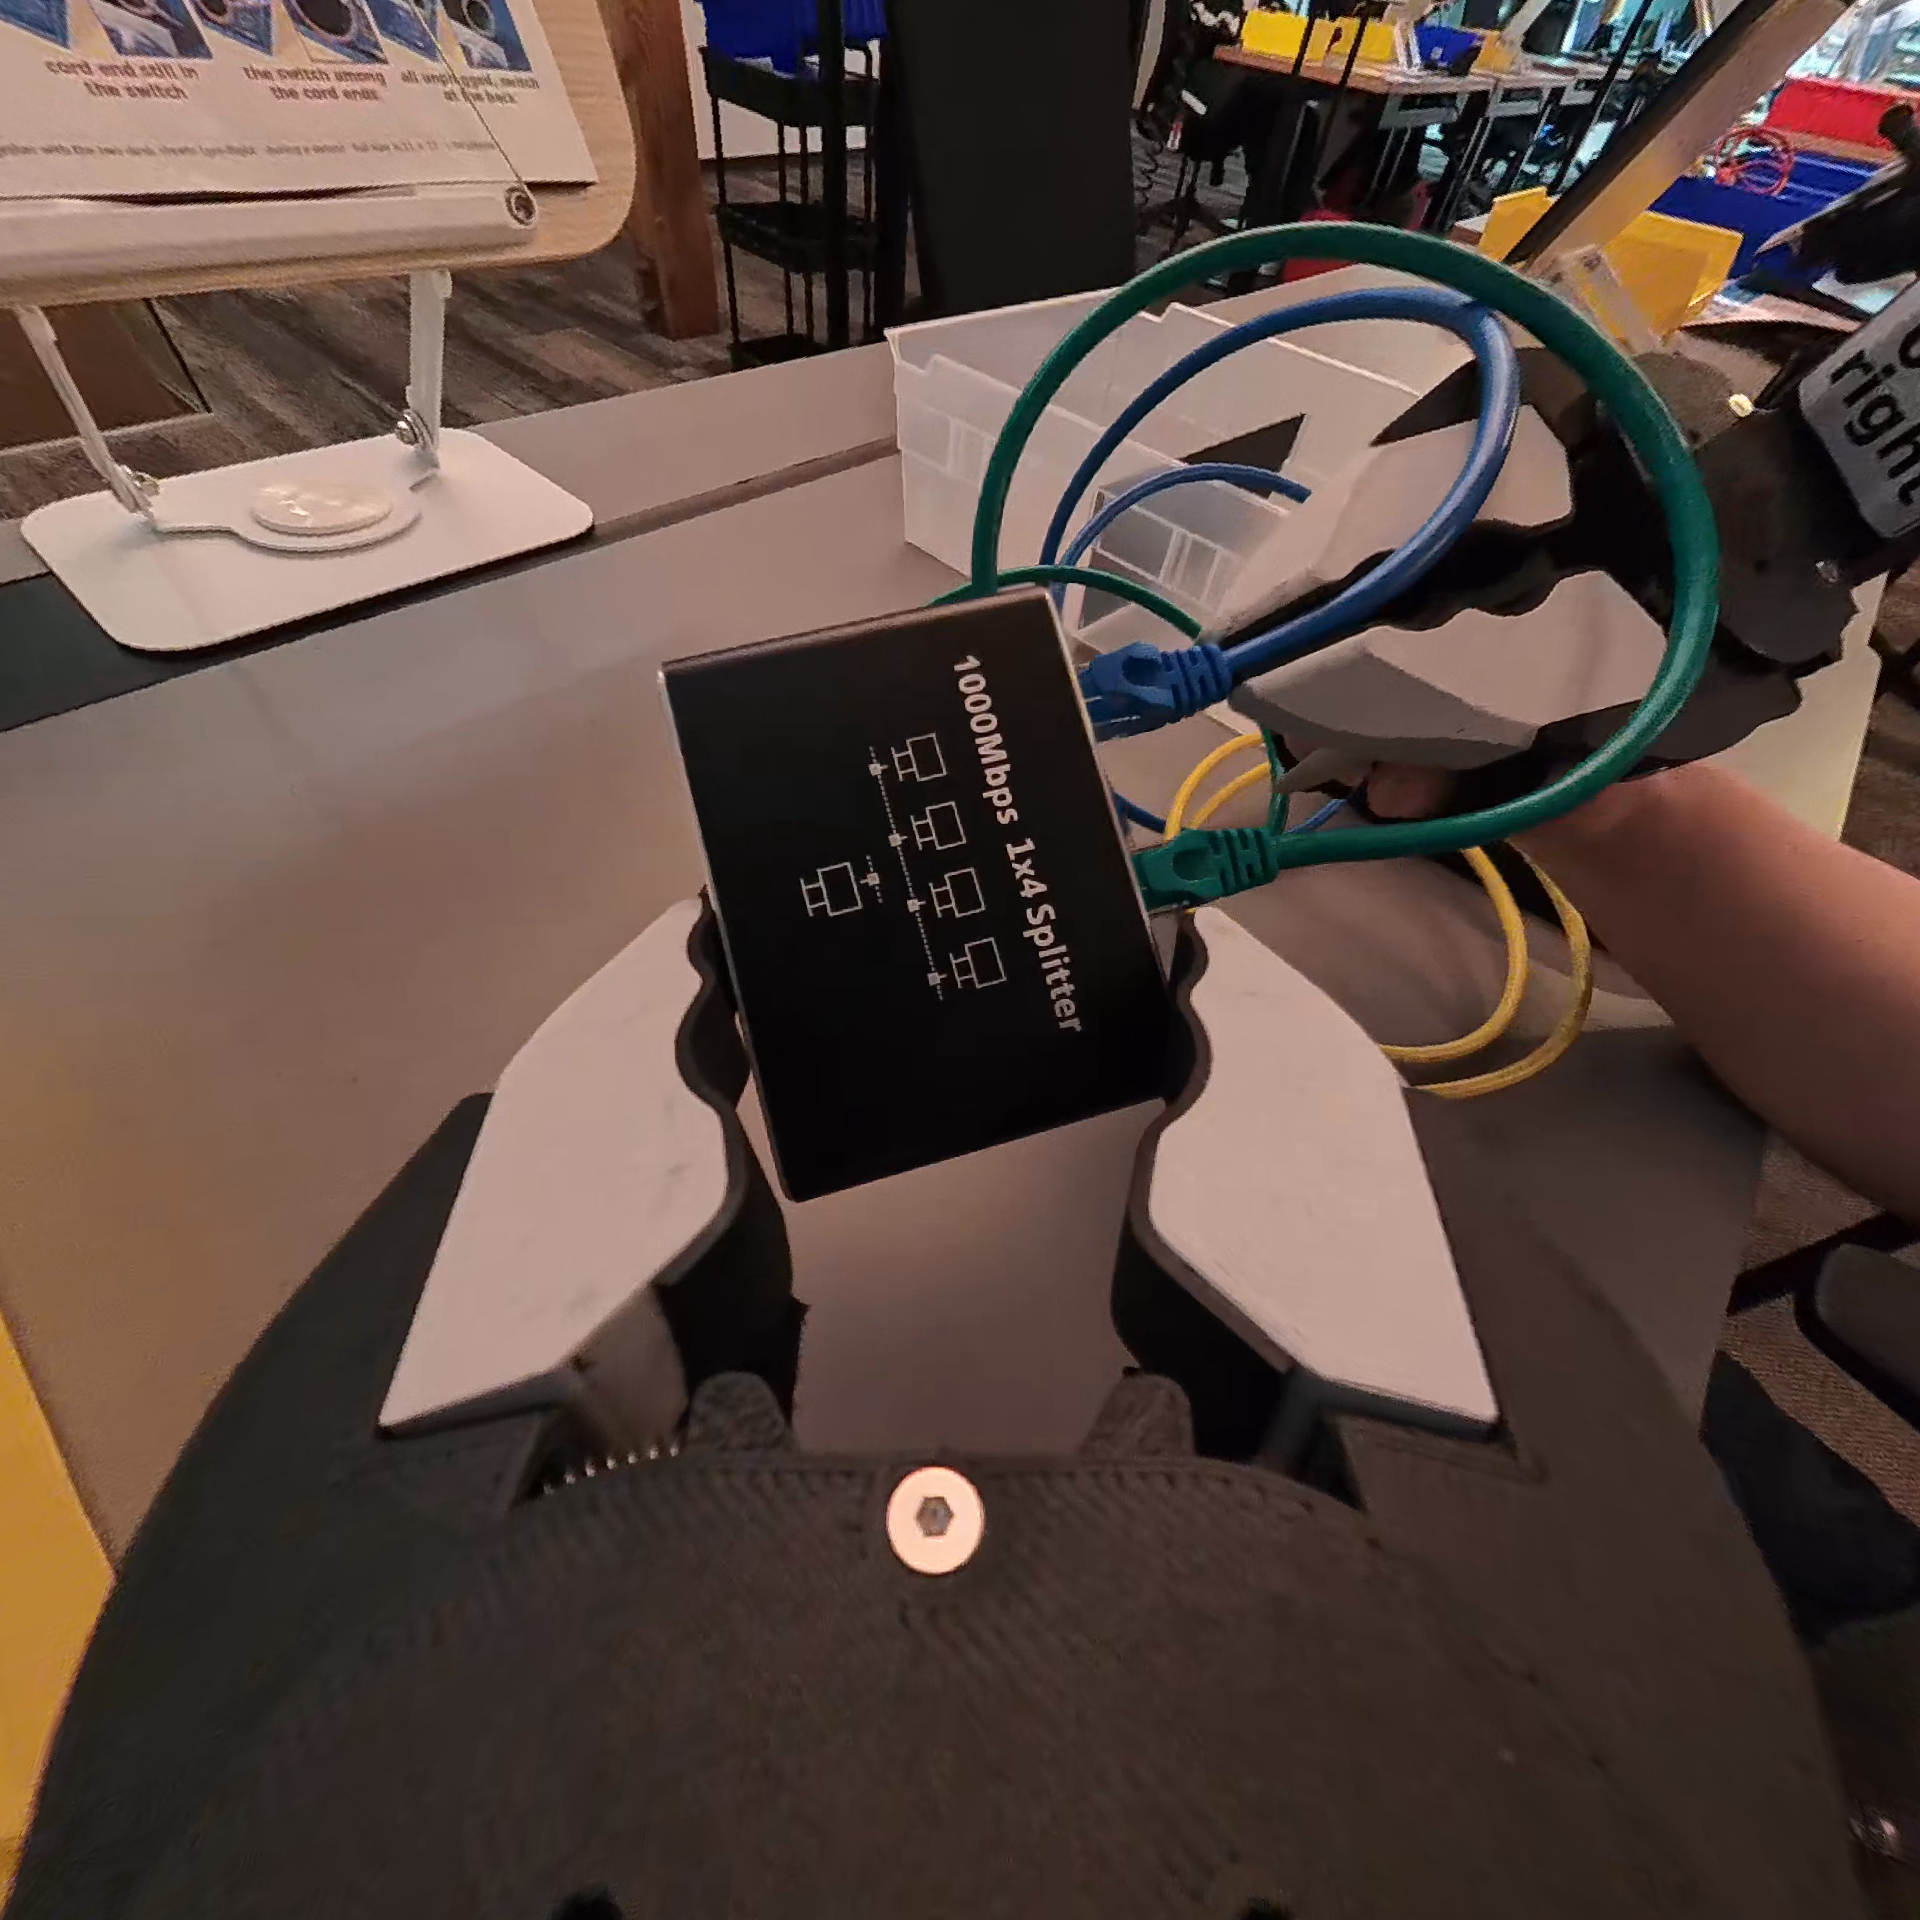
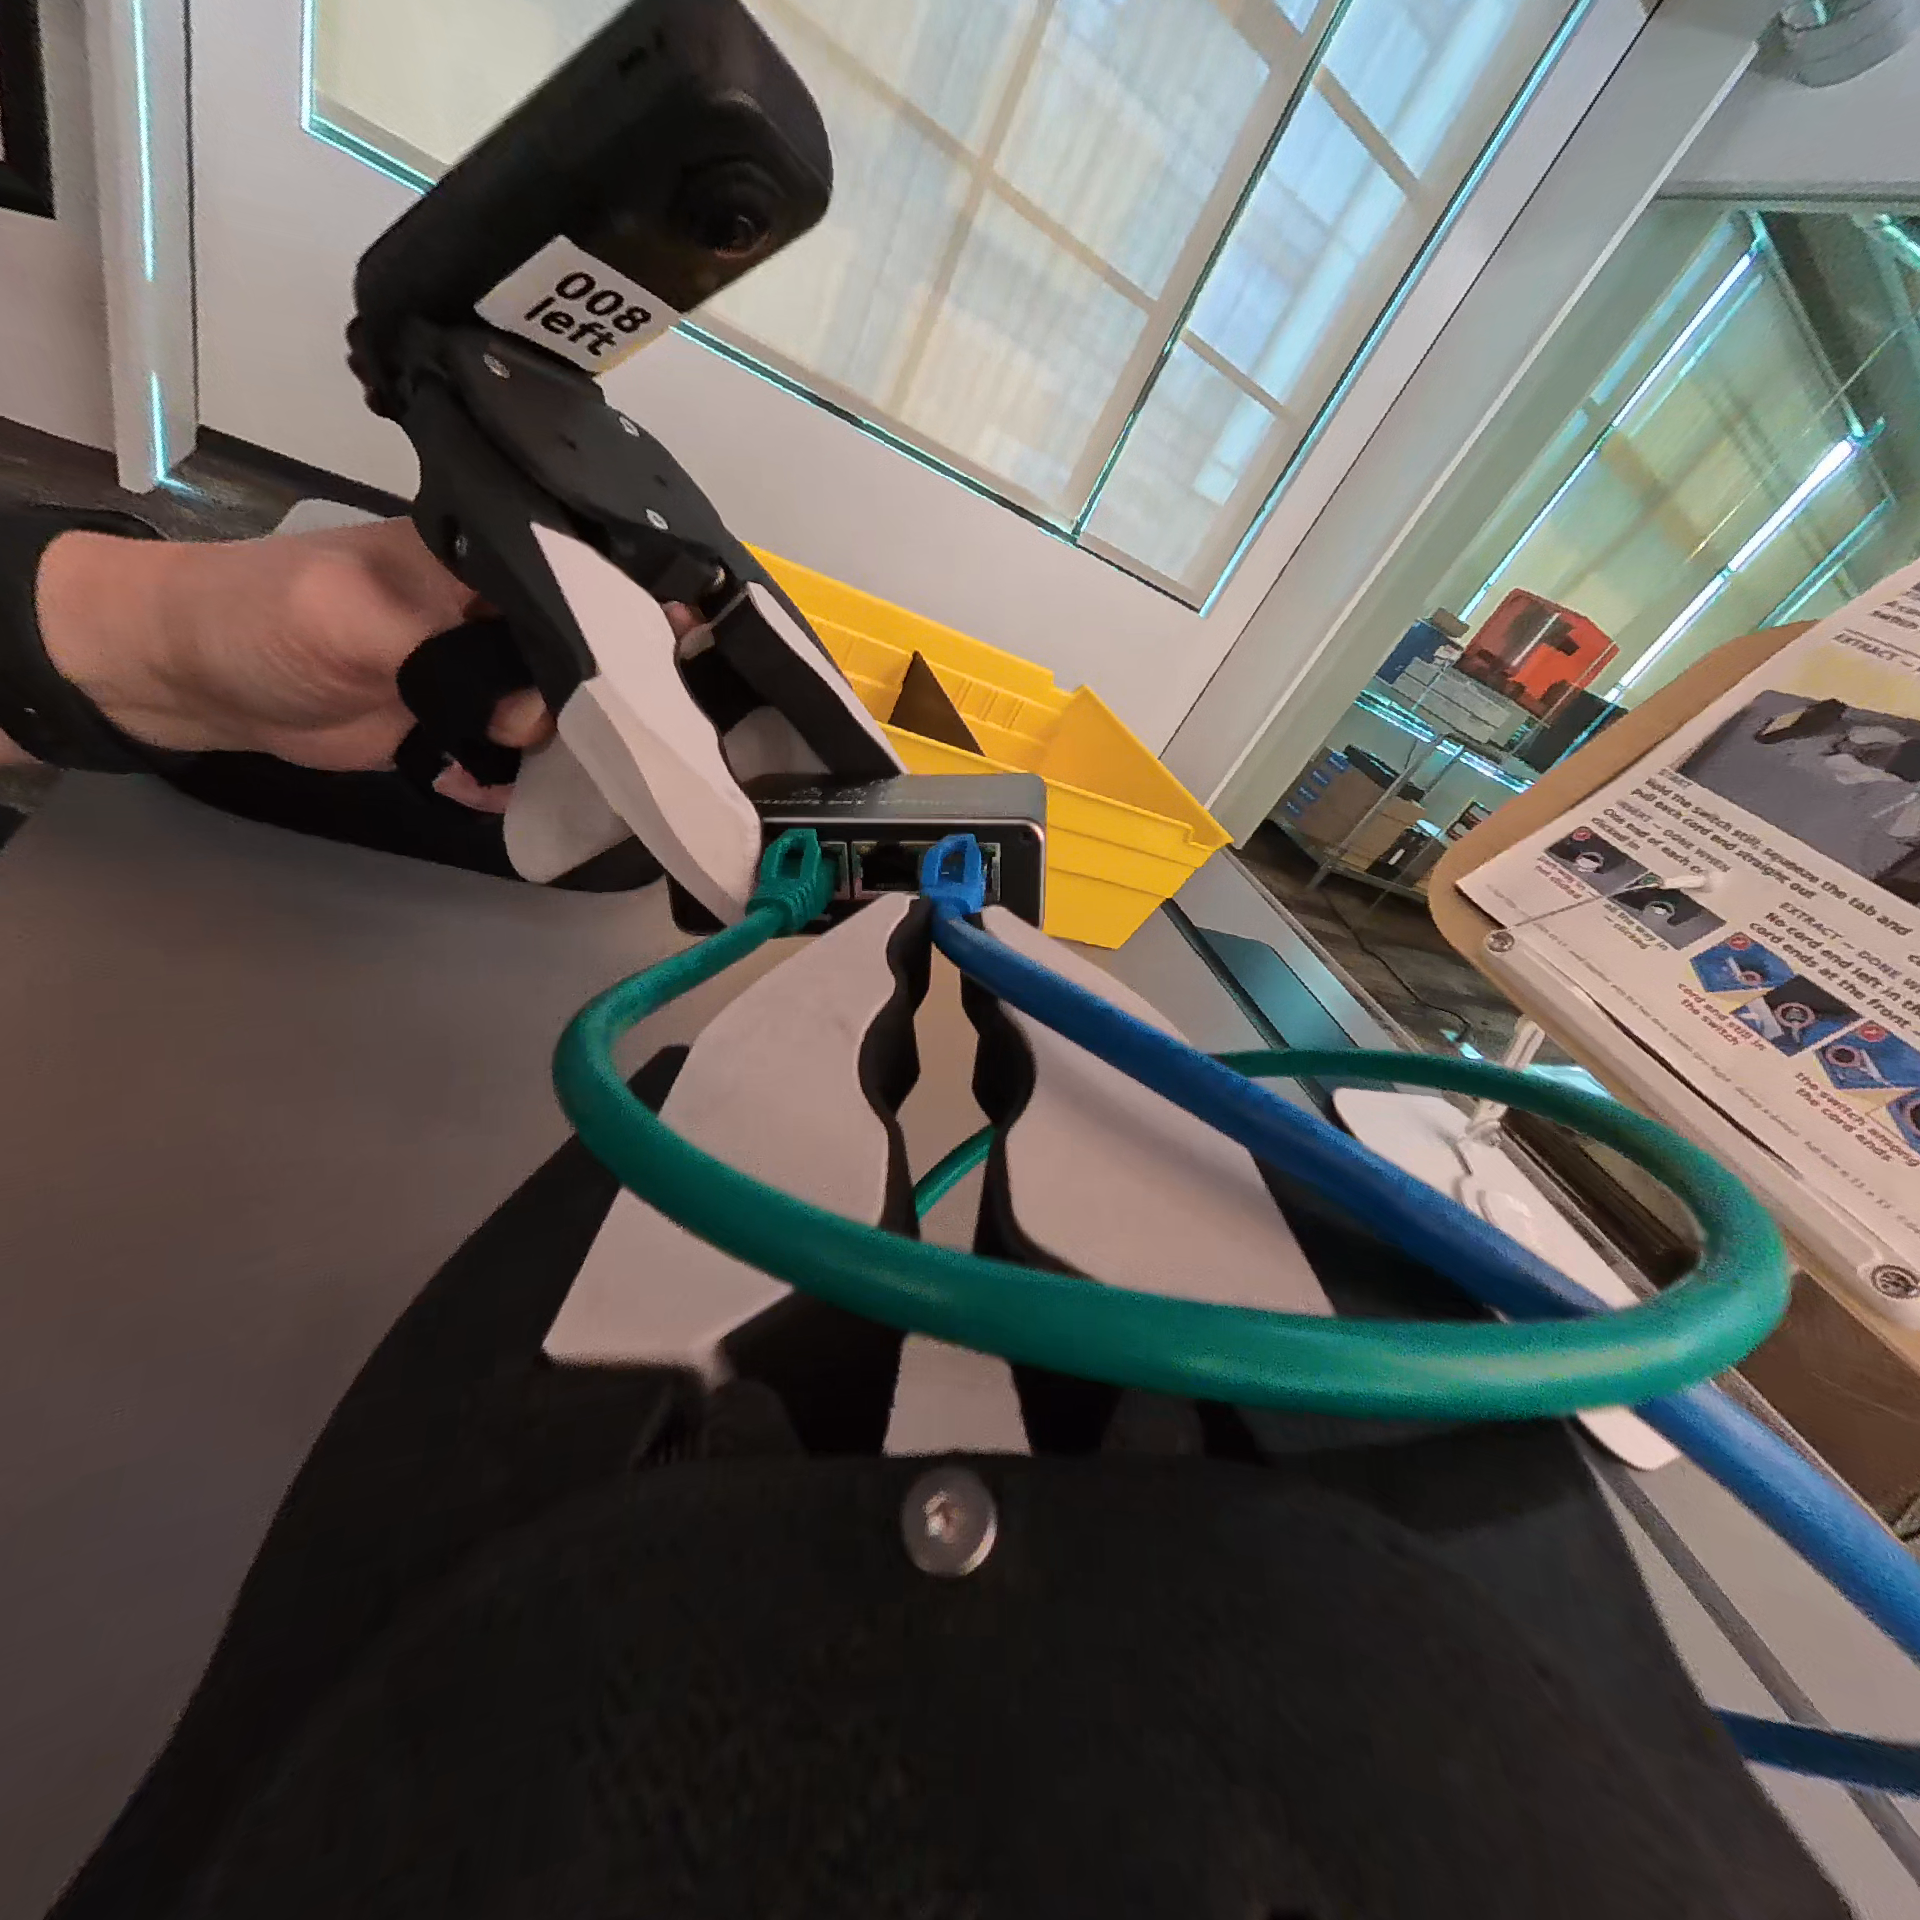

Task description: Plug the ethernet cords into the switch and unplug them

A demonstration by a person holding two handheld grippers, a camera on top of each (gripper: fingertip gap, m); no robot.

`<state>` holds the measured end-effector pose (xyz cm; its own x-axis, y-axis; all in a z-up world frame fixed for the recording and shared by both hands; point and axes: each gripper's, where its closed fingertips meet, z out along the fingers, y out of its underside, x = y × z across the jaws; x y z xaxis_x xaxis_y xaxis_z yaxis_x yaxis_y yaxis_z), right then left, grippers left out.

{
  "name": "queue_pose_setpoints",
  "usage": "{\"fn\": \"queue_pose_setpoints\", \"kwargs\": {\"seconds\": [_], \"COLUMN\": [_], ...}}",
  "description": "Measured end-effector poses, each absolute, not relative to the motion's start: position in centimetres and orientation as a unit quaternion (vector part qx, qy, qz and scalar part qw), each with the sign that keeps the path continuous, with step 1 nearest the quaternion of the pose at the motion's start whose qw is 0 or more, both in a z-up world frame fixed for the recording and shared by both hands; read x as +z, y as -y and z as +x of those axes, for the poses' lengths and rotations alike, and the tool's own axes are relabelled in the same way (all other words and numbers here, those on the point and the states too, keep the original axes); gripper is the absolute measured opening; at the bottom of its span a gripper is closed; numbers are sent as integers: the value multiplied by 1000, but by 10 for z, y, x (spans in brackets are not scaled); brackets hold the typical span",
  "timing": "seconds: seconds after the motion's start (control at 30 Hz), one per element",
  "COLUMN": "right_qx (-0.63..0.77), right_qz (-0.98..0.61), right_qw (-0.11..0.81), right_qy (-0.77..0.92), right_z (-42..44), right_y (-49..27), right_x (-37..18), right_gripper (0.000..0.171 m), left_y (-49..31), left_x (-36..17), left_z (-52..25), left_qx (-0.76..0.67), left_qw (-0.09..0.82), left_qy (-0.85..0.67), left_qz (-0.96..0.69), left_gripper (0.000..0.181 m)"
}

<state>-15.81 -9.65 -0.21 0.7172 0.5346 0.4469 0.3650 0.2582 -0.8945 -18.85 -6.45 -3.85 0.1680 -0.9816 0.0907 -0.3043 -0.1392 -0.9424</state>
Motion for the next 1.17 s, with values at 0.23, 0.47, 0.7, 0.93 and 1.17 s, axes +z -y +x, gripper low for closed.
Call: {"fn": "queue_pose_setpoints", "kwargs": {"seconds": [0.23, 0.47, 0.7, 0.93, 1.17], "right_qx": [50, 115, 90, -55, -54], "right_qz": [-615, -670, -683, -716, -838], "right_qw": [697, 682, 693, 661, 528], "right_qy": [365, 270, 215, 218, 129], "right_z": [-159, -137, -104, -82, -47], "right_y": [94, 71, 90, 118, 158], "right_x": [-4, -15, -10, -8, -65], "right_gripper": [7, 7, 19, 21, 34], "left_y": [65, 34, -27, -53, -57], "left_x": [-41, -41, -39, -60, -97], "left_z": [-188, -178, -188, -187, -198], "left_qx": [-407, -372, -376, -344, -309], "left_qw": [423, 421, 394, 373, 364], "left_qy": [-496, -475, -346, -261, -202], "left_qz": [-640, -677, -764, -821, -855], "left_gripper": [79, 79, 79, 79, 79]}}
